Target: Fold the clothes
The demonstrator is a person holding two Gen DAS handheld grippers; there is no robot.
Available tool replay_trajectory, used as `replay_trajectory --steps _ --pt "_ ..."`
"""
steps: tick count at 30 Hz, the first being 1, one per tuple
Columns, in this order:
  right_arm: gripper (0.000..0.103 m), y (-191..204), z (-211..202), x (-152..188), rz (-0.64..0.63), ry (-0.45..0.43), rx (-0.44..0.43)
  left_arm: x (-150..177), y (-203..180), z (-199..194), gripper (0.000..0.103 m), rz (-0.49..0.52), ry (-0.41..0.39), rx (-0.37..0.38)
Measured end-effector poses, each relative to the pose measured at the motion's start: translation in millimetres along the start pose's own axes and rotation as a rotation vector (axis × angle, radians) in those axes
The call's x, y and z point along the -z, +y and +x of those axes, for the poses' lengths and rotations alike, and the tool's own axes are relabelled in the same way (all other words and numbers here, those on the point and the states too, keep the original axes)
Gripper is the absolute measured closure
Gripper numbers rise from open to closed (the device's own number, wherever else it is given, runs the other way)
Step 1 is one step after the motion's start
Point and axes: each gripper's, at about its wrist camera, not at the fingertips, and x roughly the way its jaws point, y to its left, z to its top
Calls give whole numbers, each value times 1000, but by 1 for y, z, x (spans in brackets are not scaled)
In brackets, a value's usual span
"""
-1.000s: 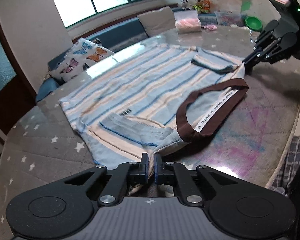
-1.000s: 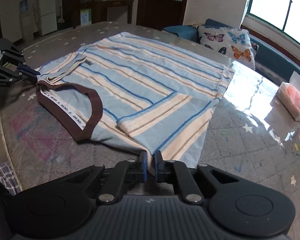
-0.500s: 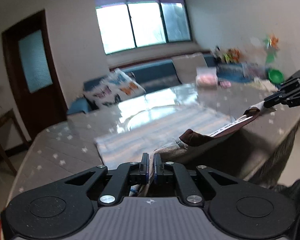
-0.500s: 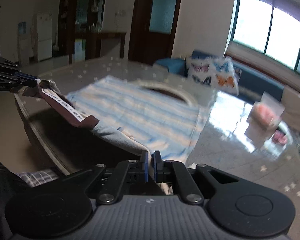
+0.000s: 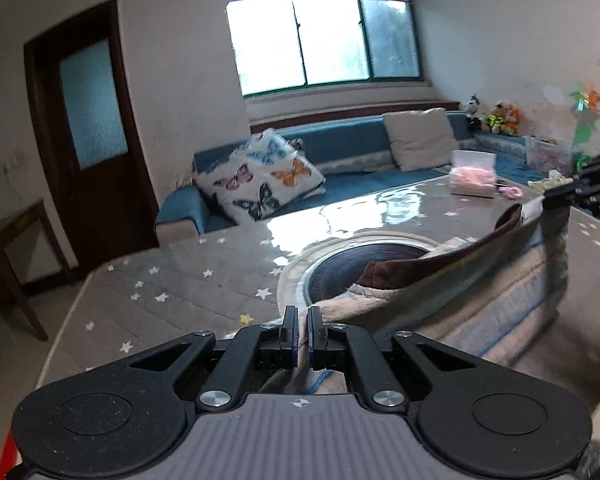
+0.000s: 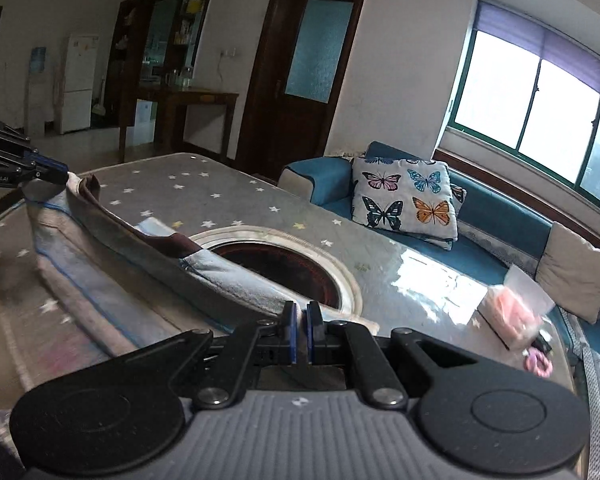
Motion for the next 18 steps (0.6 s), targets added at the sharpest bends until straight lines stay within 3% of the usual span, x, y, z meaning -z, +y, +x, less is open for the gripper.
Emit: replay_trajectory --steps 5,12,18 --pt "99 -19 67 -16 3 67 -4 -13 24 60 101 -25 75 -1" --pt "99 -38 148 -11 45 163 -4 -12 47 142 102 -69 180 -24" --pt "100 -54 200 16 133 244 2 2 73 160 100 -167 226 -30"
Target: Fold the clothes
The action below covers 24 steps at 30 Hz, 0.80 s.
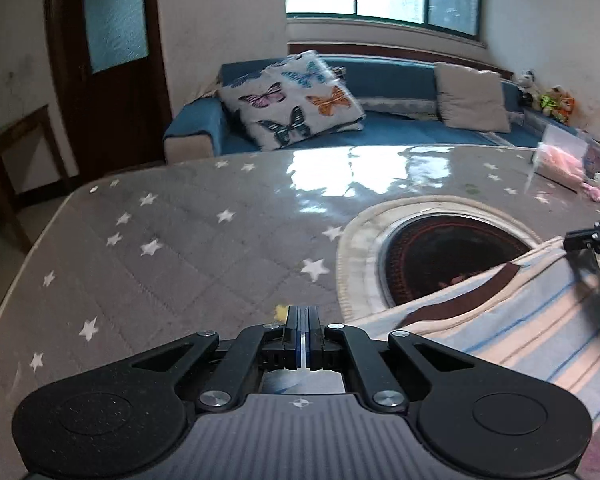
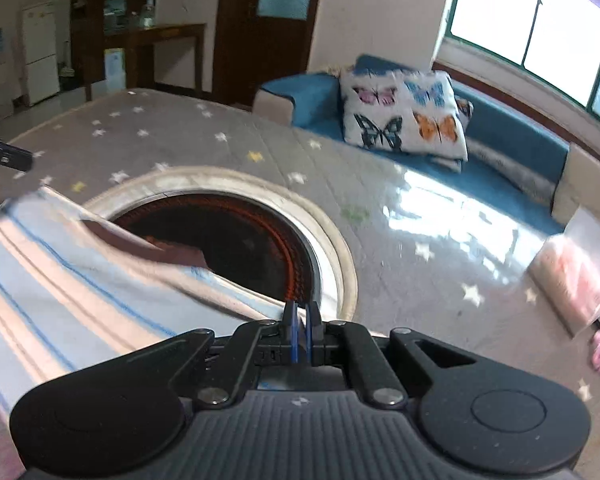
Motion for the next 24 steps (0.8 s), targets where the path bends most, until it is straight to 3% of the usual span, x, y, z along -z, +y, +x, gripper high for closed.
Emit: replay_trajectory --steps 5,7,9,15,24 --pt "100 -12 13 9 49 27 -16 13 22 -8 95 -105 38 12" --pt "96 -16 8 10 59 18 -35 20 27 -17 83 -139 52 19" --pt "91 -22 5 9 81 18 -52 24 29 -25 56 -165 54 5" --pt "76 -35 -11 23 156 23 -100 40 27 -38 50 -216 84 4" --pt "71 -43 -24 37 216 23 -80 45 19 -22 50 -232 154 -15"
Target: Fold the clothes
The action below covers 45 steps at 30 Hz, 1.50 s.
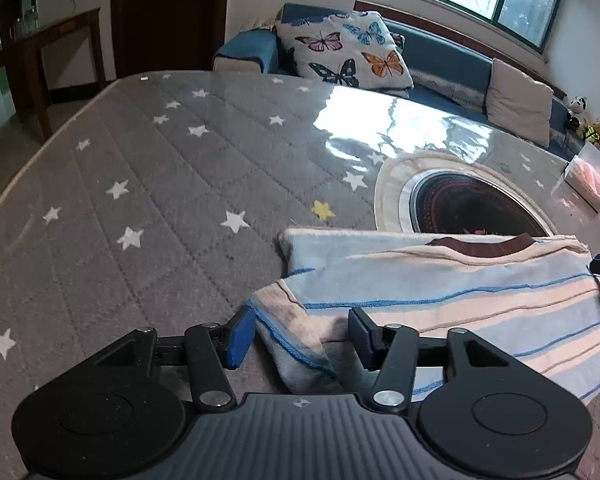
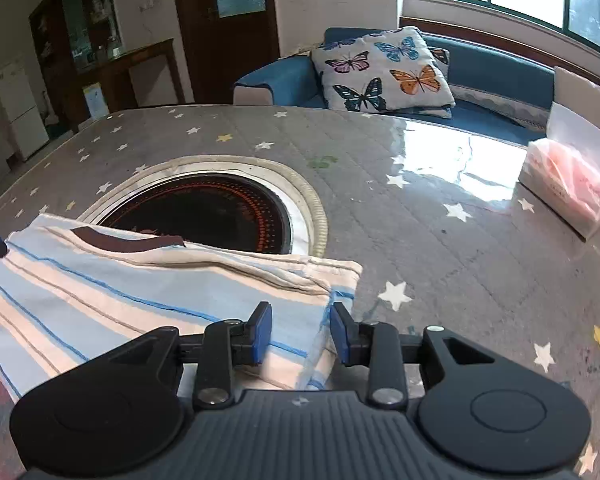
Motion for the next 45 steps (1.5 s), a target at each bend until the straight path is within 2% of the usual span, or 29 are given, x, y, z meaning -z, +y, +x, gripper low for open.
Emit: replay_trajectory --steps 2,3,5,6,8,9,12,15,17,21,23,24,27,29,31,32,36,39,43,45 --pt "71 -1 -1 1 13 -2 10 1 -1 1 50 4 4 5" --pt "71 0 -2 1 14 -6 5 1 -2 1 56 6 6 9" --pt "70 2 -3 0 8 -11 0 0 -3 3 59 9 12 11" --pt "70 3 -2 0 3 -13 4 0 -2 3 67 7 12 7" --pt "70 2 0 1 18 -12 1 -1 0 3 76 -8 7 -1" --pt "70 1 2 2 31 -10 0 -1 2 3 85 -16 3 -1" --pt "70 -4 5 4 62 -12 2 -2 4 -1 96 -28 -16 0" --pt "70 -7 7 5 88 -16 -1 -3 -1 -13 98 -15 -75 9" --pt "70 -7 8 3 93 -24 -3 -5 -5 -29 98 -2 -145 47" --pt "71 -5 16 -1 101 -18 -22 -9 -9 -57 98 14 -288 194" --pt "84 -3 20 -1 109 -13 -27 -13 -9 -61 99 4 -316 245" --pt "95 -1 20 -2 108 -21 -19 -14 -8 -61 99 -6 -325 266" --pt "98 3 6 -10 99 -91 -19 -18 5 -61 99 -77 -370 356" --pt "98 3 -5 -16 105 -157 -21 -20 15 -58 99 -111 -412 386" --pt "98 2 -5 -20 112 -181 -10 -23 23 -45 99 -135 -396 361" --pt "98 0 2 -20 117 -174 6 -26 25 -32 99 -150 -360 340" --pt "98 -8 38 -11 160 -82 27 -26 32 9 99 -157 -237 265" --pt "92 -8 41 -8 155 -80 40 -22 39 18 99 -173 -209 241" --pt "87 6 28 -15 80 -81 92 -20 44 19 98 -193 -194 251" --pt "86 17 20 -22 41 -92 78 -20 47 17 98 -209 -198 259"
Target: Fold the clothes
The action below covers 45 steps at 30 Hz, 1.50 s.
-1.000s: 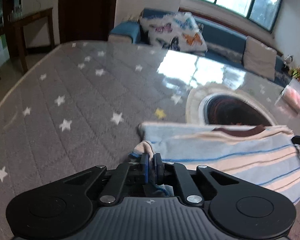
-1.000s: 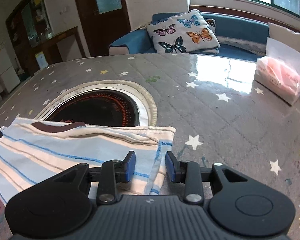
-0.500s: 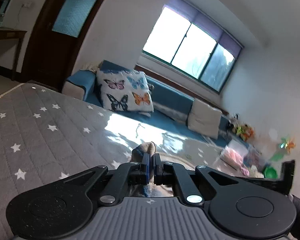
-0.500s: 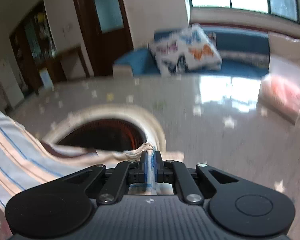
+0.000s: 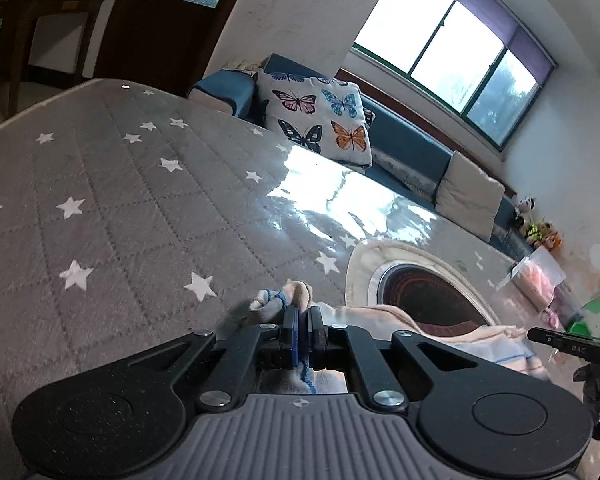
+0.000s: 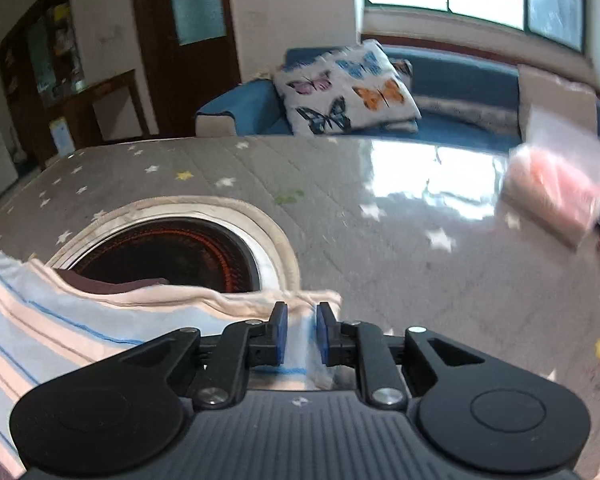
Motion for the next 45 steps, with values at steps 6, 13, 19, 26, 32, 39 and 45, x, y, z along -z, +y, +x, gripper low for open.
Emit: replay_trajectory --steps 6,13,19,26,32,39,45 --pt "66 53 -14 -17 -120 -17 -97 0 -8 -12 99 16 -34 47" --pt "66 132 1 -35 -228 8 -367 0 -23 -29 99 50 -71 168" --pt "66 170 14 -57 -193 18 -567 4 -31 -34 98 99 -69 186" --pt "67 183 33 -72 -52 148 -699 21 -61 -36 98 226 -85 179" --pt "68 177 54 -68 112 267 -745 40 -84 -35 98 343 -97 117" --pt "87 170 78 -50 302 387 -745 52 -99 -32 97 406 -100 62" --pt "95 164 82 -42 383 375 -738 56 -97 -49 69 441 -136 18"
